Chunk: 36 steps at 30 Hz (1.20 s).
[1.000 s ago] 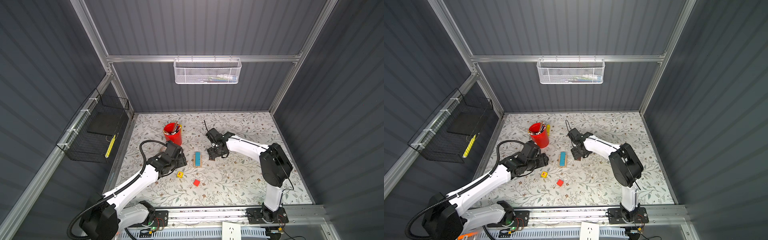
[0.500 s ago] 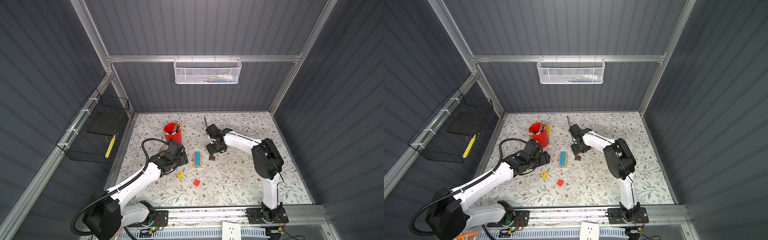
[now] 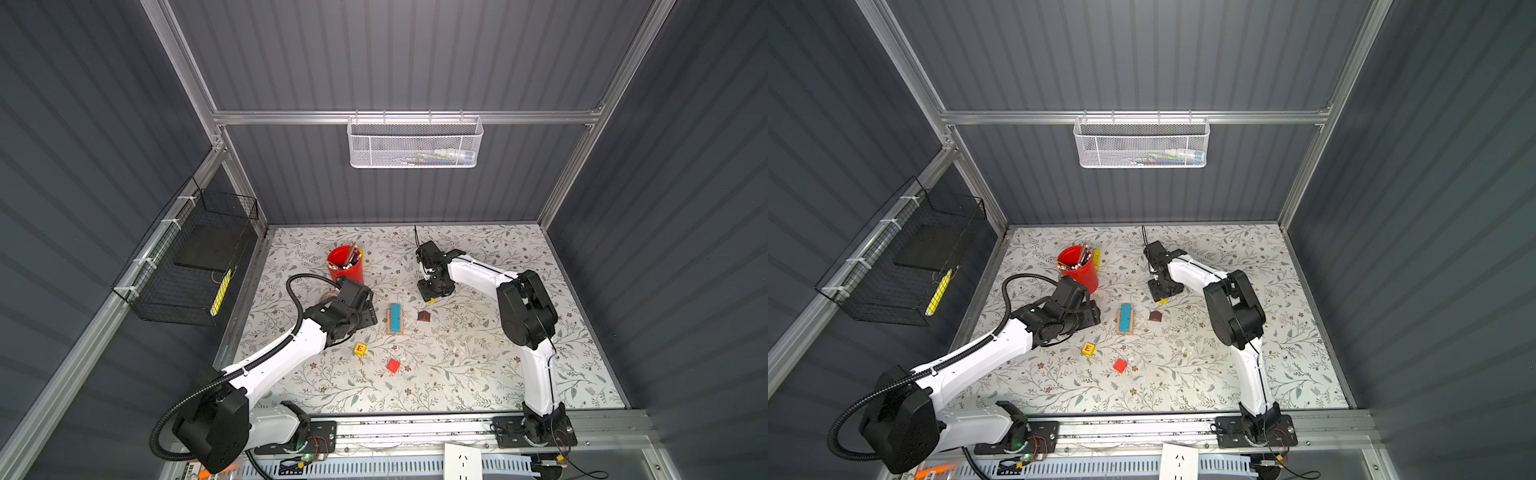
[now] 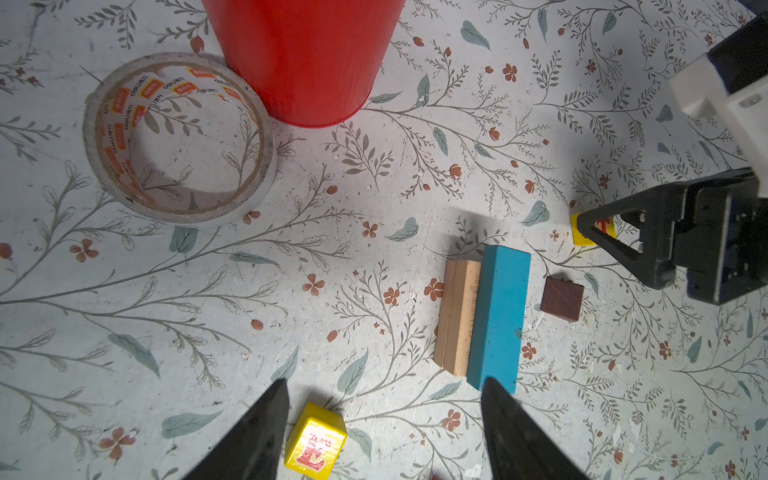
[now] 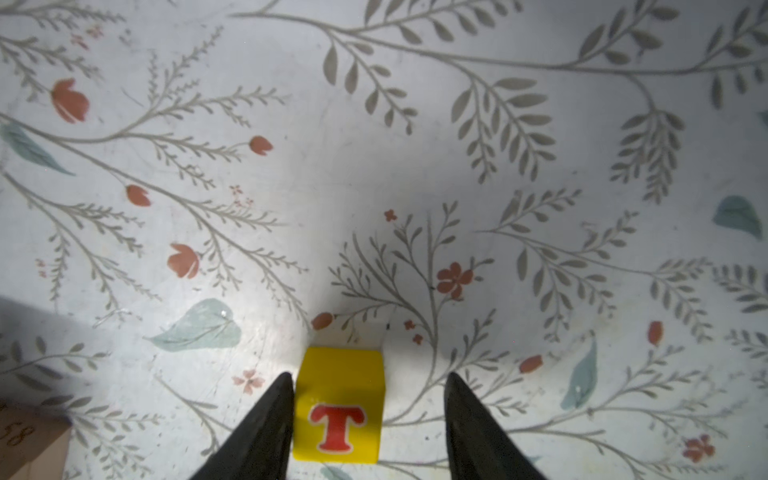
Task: Build the wood block tower
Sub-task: 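Close the right gripper on the yellow T cube, then lift the yellow T cube with the right gripper and carry it over the teal bar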
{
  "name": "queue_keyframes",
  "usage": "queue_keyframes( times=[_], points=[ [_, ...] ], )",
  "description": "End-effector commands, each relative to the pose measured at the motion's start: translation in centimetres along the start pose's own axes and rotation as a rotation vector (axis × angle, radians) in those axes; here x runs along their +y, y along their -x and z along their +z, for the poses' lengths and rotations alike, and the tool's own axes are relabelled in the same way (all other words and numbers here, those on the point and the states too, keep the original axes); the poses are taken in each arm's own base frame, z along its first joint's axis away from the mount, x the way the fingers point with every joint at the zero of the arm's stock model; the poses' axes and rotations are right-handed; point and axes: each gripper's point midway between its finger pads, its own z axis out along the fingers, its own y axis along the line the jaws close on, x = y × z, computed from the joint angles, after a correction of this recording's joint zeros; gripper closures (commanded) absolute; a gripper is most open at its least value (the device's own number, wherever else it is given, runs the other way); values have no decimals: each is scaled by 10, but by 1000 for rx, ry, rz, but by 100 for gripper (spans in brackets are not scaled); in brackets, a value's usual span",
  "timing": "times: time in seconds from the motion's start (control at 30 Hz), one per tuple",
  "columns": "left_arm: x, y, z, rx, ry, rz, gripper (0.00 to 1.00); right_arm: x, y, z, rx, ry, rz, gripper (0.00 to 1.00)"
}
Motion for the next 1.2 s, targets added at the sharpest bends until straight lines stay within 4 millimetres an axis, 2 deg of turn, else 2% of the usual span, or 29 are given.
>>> queue_keyframes(
  times=[0.0, 0.13, 0.4, 0.67, 0.8, 0.9, 1.17],
  points=[
    [-5, 9, -3, -14, 18, 13, 27, 7, -5, 0, 25, 43, 4, 46],
    [-4, 9, 0, -6, 35, 21, 27, 16, -13, 1, 42, 94, 24, 52],
    [0, 7, 0, -6, 45, 19, 27, 6, -25, 7, 75, 39, 31, 58],
    [0, 4, 2, 1, 41, 19, 27, -3, -17, 13, 50, -17, 33, 61],
    [0, 5, 1, 0, 40, 24, 27, 1, -16, 18, 50, 1, 43, 62],
    [0, 5, 0, 0, 40, 25, 27, 1, -17, 21, 51, 2, 44, 59],
    [3, 6, -4, -17, 38, 26, 26, -3, -9, 16, 28, -22, 65, 62]
  ],
)
